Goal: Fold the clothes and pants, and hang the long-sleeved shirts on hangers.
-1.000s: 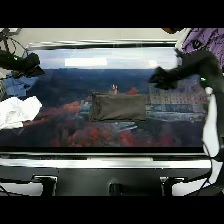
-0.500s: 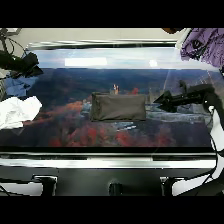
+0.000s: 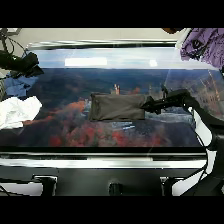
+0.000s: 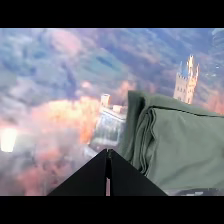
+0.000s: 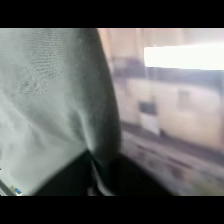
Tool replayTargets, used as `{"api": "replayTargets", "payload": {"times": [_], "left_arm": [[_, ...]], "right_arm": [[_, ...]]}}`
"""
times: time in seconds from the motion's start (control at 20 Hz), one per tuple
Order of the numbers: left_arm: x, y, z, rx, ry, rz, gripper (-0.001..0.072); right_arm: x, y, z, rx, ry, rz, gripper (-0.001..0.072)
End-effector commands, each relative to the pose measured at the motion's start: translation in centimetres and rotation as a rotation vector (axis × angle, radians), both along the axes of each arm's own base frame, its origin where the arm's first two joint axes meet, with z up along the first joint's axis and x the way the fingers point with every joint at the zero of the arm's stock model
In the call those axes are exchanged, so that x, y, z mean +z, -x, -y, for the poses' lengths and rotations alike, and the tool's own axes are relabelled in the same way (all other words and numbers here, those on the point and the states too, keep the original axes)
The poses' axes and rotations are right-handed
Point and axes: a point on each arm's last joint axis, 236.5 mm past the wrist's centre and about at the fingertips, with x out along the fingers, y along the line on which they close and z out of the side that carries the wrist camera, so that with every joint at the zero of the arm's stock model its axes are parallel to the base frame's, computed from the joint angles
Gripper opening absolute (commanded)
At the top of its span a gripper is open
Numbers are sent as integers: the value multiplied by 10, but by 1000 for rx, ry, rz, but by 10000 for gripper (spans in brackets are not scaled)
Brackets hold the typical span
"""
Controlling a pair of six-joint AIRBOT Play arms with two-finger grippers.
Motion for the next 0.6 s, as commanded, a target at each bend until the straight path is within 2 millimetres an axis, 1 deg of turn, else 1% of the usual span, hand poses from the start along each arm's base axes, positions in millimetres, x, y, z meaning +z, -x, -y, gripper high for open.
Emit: {"api": "replayTargets", "payload": {"times": [0.0,0.1,0.2,0.25,0.4,0.5,0.55], "left_arm": [[1,0,1,-1,2,1,21],[1,0,1,-1,2,1,21],[1,0,1,-1,2,1,21],[0,0,1,-1,2,1,21],[0,0,1,-1,2,1,21],[0,0,1,-1,2,1,21],[0,0,1,-1,3,0,21]], "right_arm": [[15,-15,0,-11,27,73,32],[43,-37,14,-41,59,151,31],[75,-61,36,-103,88,201,31],[90,-73,51,-146,103,219,30],[134,-99,93,-248,148,277,30],[160,-109,123,-316,189,309,30],[173,-114,142,-363,209,324,30]]}}
